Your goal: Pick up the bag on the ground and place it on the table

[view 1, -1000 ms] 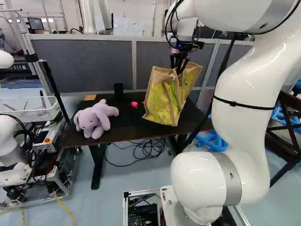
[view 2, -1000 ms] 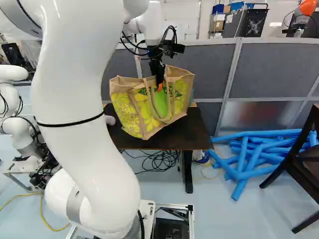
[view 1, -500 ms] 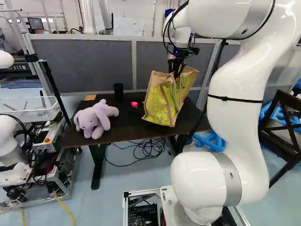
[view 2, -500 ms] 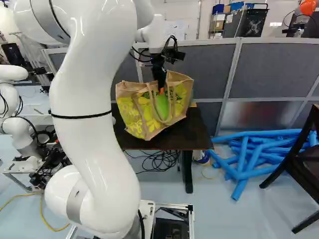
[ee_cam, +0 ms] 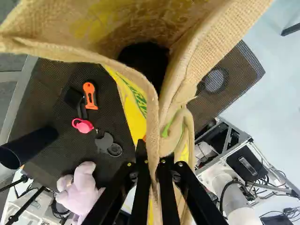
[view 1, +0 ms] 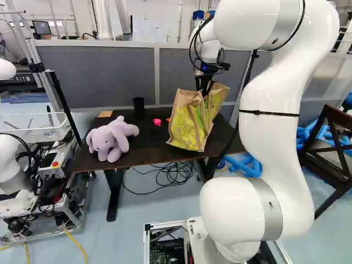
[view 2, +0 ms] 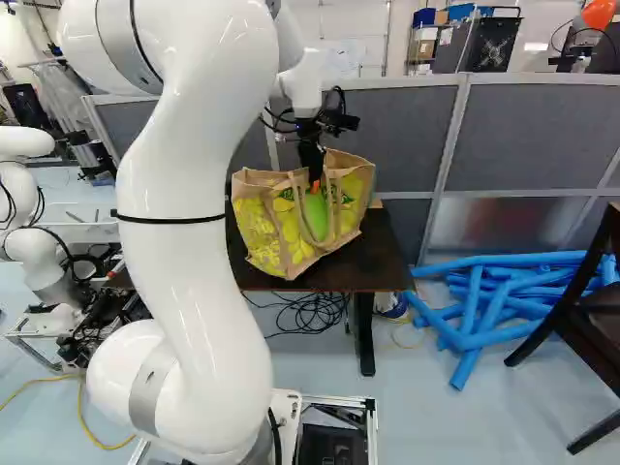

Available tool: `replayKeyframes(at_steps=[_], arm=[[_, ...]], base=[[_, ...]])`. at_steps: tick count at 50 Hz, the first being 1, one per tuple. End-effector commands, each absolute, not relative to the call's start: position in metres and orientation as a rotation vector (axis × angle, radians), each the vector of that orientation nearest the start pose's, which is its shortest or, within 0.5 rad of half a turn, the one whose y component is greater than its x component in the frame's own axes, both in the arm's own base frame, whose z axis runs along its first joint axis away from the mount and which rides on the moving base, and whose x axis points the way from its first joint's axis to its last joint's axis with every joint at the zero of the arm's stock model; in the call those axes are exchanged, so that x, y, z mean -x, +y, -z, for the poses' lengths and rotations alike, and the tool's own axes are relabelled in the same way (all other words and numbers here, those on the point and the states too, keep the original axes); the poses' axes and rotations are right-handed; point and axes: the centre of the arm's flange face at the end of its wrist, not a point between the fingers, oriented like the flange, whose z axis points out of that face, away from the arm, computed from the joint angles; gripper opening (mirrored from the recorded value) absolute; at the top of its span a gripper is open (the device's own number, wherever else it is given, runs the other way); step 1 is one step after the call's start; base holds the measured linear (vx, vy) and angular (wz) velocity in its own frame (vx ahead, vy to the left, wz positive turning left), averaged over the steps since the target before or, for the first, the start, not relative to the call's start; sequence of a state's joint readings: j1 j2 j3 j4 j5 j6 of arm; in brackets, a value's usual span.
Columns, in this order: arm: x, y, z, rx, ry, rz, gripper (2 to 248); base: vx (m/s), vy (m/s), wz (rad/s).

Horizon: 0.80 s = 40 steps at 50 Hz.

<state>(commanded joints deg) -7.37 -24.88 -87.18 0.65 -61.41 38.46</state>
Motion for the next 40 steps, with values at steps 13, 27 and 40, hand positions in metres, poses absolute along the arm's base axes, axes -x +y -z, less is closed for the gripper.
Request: replayKeyframes(at_steps=[13, 27, 40], arm=[[-0.615, -0.079, -0.542, 2.885, 1.229, -0.029, 24], [-0.616, -0.079, -0.537, 2.887, 1.230, -0.040, 24], [-0.616, -0.079, -0.537, 2.887, 1.230, -0.040, 46]], base=[[0.000, 0.000, 0.000], [0.000, 0.000, 0.000], [0.000, 0.000, 0.000]])
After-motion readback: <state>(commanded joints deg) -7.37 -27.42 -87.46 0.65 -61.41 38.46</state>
